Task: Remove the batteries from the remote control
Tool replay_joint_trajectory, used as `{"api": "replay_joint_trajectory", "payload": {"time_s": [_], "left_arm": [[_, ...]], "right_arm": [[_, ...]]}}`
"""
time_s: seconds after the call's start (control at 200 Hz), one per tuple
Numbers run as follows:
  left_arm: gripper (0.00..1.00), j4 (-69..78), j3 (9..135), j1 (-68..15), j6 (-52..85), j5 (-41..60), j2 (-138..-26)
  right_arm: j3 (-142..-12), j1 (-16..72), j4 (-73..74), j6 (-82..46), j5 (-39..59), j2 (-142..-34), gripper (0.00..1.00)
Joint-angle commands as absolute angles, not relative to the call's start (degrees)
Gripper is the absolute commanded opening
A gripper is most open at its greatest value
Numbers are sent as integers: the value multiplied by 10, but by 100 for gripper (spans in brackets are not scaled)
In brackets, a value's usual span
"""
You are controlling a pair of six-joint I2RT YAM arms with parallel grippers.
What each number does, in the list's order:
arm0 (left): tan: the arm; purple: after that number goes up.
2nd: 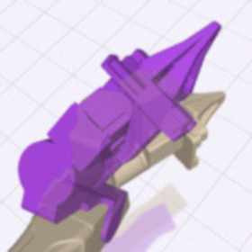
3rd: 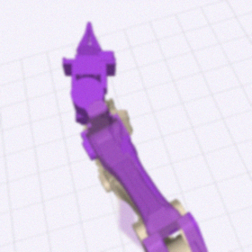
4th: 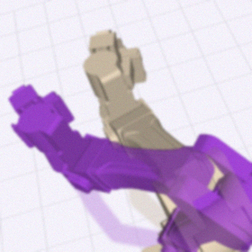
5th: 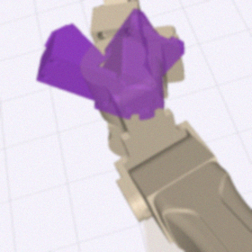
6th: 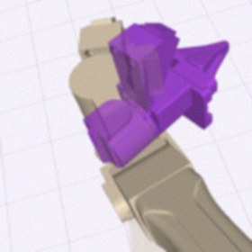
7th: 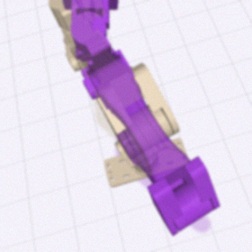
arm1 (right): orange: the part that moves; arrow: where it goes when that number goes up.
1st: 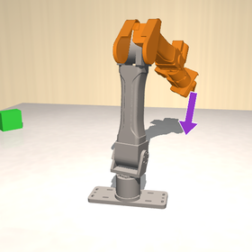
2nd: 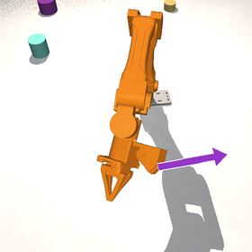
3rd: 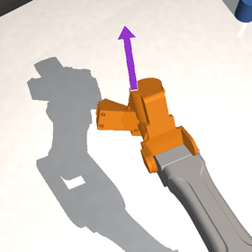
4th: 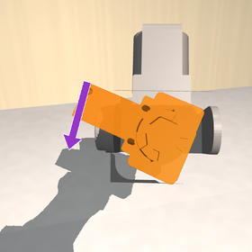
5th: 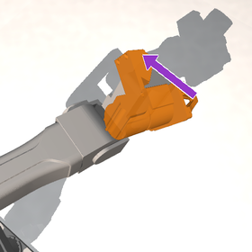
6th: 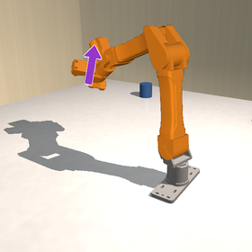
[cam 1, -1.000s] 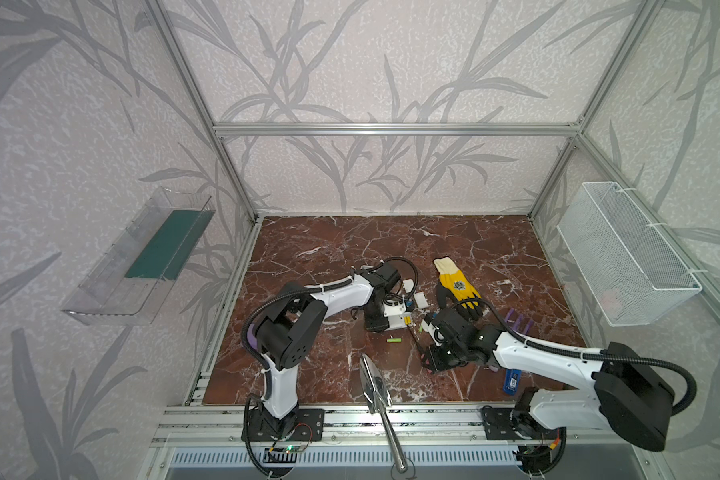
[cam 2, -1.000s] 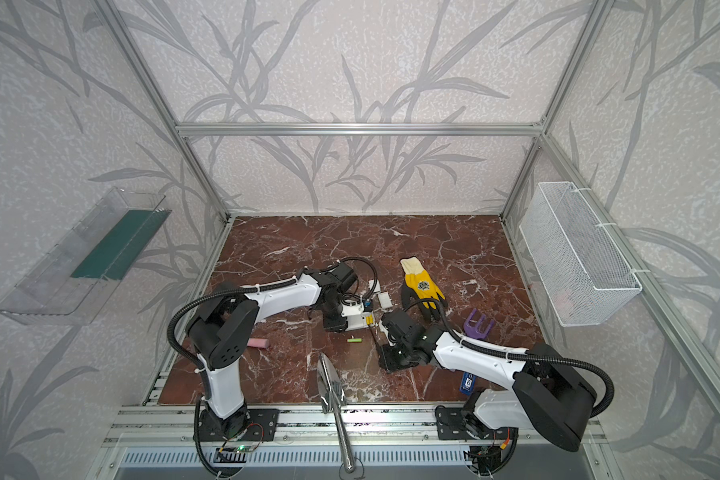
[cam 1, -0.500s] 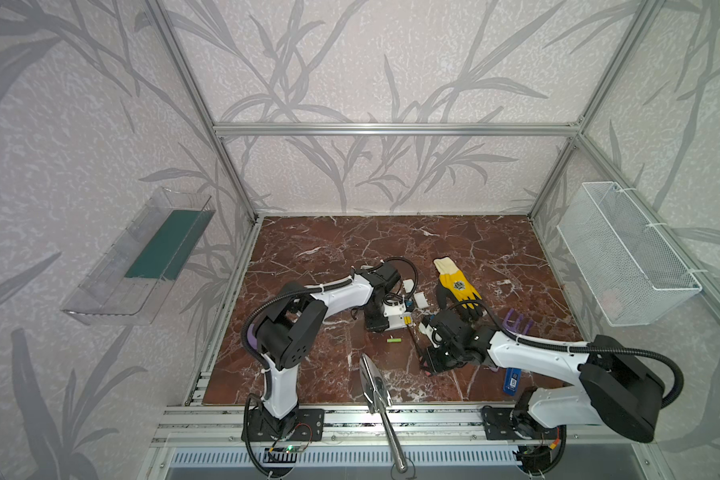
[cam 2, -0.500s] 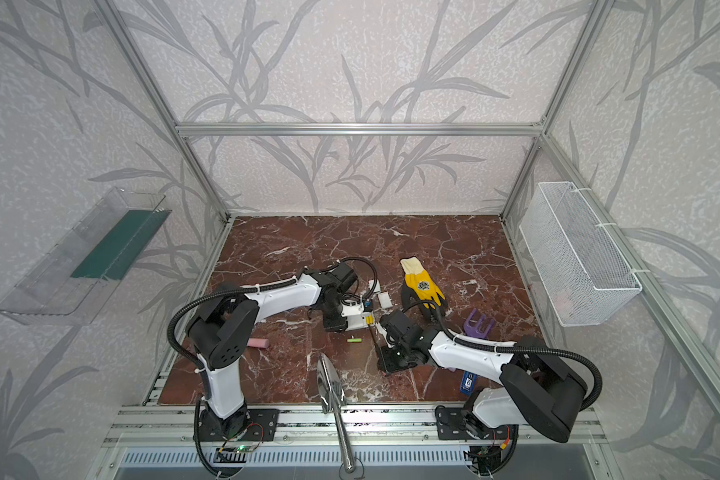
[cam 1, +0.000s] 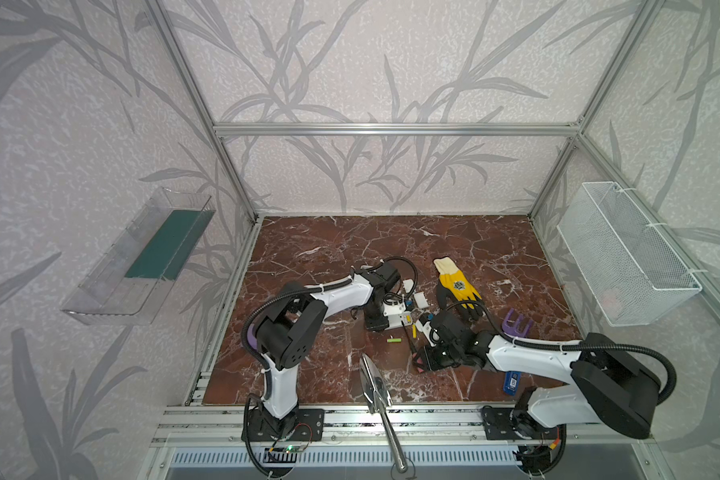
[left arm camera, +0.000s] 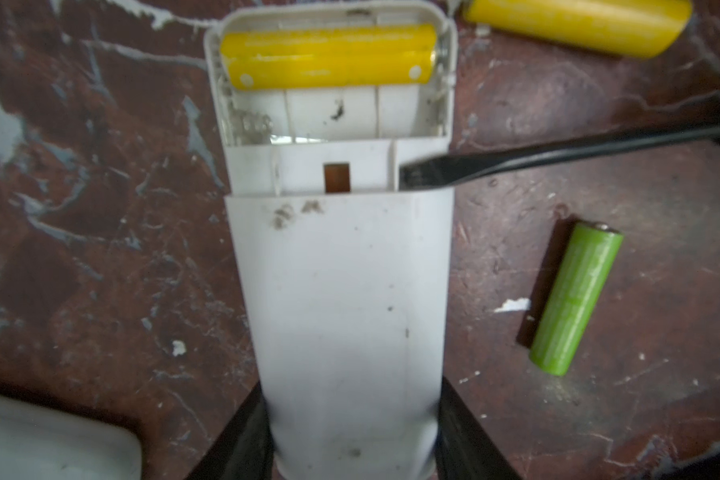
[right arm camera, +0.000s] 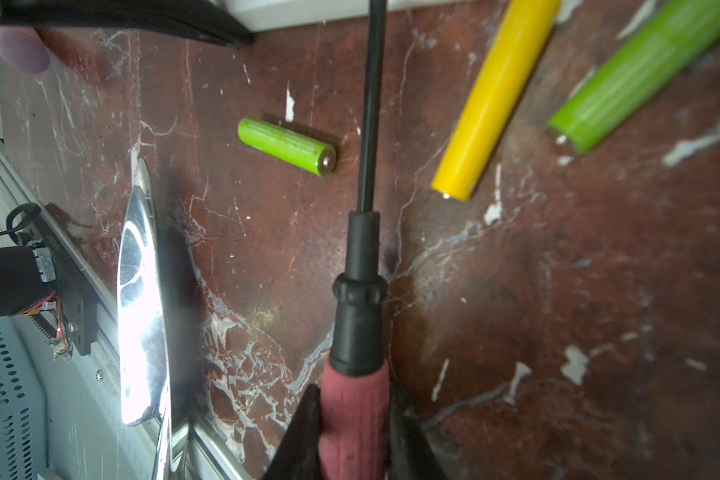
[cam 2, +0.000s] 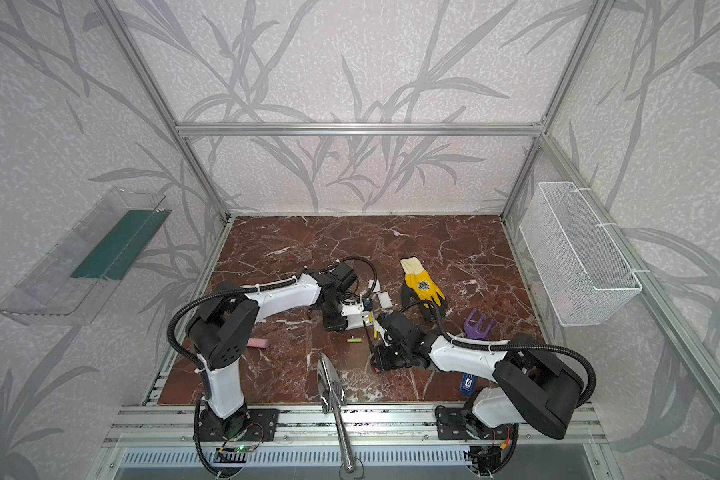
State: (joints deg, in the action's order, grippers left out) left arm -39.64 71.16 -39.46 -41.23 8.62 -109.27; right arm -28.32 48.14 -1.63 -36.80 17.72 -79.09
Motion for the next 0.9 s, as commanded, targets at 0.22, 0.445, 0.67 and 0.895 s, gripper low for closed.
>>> {"api": "replay_joint_trajectory", "payload": {"time_s": [0.22,0.445,0.67,0.895], "left_arm": [[33,-434,707,-410,-422,106,-1130],[34,-445,713,-408,-415,97,-1130],[38,-451,712,-408,-397,92,-1125],[43,-463,712,-405,-362,88,-1121]], "right_arm": [[-272,477,-16,-332,111,-797,0],[-277,477,-45,-338,122,-775,0],[-297,476,-100,-352,130,-756,0],[-297,476,-110,-346,140,-736,0]]}}
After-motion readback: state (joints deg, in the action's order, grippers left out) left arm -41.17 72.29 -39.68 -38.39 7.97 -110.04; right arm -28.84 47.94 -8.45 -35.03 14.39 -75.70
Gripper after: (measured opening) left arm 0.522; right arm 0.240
